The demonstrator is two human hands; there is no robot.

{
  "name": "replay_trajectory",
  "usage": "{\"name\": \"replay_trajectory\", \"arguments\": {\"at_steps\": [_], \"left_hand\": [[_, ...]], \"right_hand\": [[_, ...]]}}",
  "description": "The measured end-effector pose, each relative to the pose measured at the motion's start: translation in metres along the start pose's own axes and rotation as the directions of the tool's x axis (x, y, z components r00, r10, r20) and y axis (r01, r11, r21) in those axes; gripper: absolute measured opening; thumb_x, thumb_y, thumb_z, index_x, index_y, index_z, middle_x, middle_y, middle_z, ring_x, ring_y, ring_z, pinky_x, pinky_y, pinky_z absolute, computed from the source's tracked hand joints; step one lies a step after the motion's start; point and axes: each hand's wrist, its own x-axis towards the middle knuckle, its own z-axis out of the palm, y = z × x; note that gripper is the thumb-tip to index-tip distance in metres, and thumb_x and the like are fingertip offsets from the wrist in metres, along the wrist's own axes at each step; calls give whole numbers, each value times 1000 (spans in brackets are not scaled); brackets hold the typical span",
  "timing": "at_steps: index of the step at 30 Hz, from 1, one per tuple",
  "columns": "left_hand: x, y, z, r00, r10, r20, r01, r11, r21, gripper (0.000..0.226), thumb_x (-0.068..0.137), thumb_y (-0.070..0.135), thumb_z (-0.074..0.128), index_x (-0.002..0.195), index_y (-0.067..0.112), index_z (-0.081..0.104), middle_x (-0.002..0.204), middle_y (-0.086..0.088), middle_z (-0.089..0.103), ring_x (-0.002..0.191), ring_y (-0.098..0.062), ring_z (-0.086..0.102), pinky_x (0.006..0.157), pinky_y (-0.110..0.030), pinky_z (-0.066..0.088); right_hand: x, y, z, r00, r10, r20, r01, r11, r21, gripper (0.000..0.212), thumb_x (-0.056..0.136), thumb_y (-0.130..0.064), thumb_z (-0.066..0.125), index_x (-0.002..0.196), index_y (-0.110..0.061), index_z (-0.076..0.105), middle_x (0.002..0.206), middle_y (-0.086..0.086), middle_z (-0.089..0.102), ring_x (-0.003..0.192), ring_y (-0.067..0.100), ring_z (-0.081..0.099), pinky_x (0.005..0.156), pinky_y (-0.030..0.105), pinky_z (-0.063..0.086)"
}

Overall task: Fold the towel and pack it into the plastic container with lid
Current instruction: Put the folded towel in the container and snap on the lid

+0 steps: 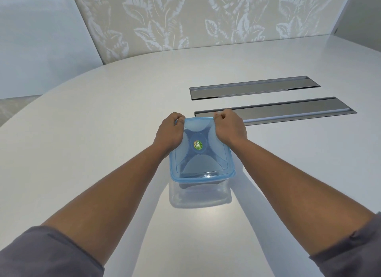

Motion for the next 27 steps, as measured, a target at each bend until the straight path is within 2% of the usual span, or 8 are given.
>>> {"name": "replay_trajectory", "arguments": {"at_steps": [2, 5, 8, 10, 14, 18, 23, 27], "left_hand": [[-1, 2, -1, 999, 32, -29, -31, 999, 42, 25, 109, 28, 42, 115, 17, 64, 109, 0, 66, 94, -21, 59, 79, -35, 47], [-2, 4, -2, 996, 55, -68, -47, 993, 110, 27, 109, 28, 45, 117, 17, 67, 113, 1, 67, 99, -20, 59, 80, -30, 42], [-5, 5, -2, 991, 66, -117, -48, 987, 151, 27, 107, 30, 50, 117, 16, 70, 118, -1, 68, 98, -16, 56, 82, -27, 39], [-7, 6, -2, 987, 93, -133, -63, 975, 215, 27, 106, 33, 51, 116, 17, 71, 123, -3, 67, 98, -15, 55, 82, -27, 39], [-12, 11, -4, 981, 99, -166, -43, 949, 312, 27, 104, 38, 52, 117, 24, 71, 132, -2, 59, 109, -20, 59, 84, -30, 39], [-19, 16, -5, 963, 183, -196, -82, 898, 433, 24, 103, 32, 53, 109, 23, 74, 122, -1, 59, 110, -23, 55, 77, -33, 40], [-29, 25, -5, 947, 288, -139, -164, 810, 562, 36, 104, 34, 48, 99, 14, 78, 116, -3, 66, 107, -27, 54, 76, -33, 41], [-46, 24, -7, 968, 250, 13, -207, 772, 601, 41, 106, 34, 44, 132, 12, 67, 142, -7, 59, 129, -31, 48, 100, -38, 41]], "right_hand": [[-11, -6, -5, 998, -59, -13, 56, 982, -182, 28, 106, -36, 35, 99, -17, 54, 99, 2, 64, 83, 26, 57, 65, 36, 38], [-36, -12, -8, 990, -81, 115, 116, 933, -341, 35, 107, -38, 30, 123, -14, 49, 126, 9, 58, 99, 35, 60, 74, 41, 38], [-62, -10, -10, 968, -20, 251, 123, 907, -402, 58, 108, -44, 21, 159, -16, 19, 163, 10, 31, 128, 41, 54, 88, 47, 40], [-70, -9, -12, 964, 8, 264, 102, 911, -399, 62, 108, -46, 19, 164, -21, 6, 171, 8, 15, 136, 41, 49, 97, 48, 40], [-81, -8, -14, 975, -7, 222, 92, 924, -372, 59, 108, -47, 24, 162, -25, 16, 172, 6, 11, 132, 40, 52, 91, 46, 41], [-89, -2, -14, 987, -141, 83, 160, 938, -307, 47, 103, -43, 39, 143, -22, 48, 157, 2, 38, 107, 36, 61, 77, 38, 37], [-91, -4, -15, 990, -137, 27, 139, 952, -273, 43, 102, -44, 42, 137, -23, 57, 138, 3, 55, 106, 34, 63, 76, 38, 38], [-90, -3, -15, 994, -110, 11, 109, 967, -229, 45, 101, -46, 44, 140, -27, 55, 141, 2, 56, 114, 32, 62, 84, 41, 44]]}}
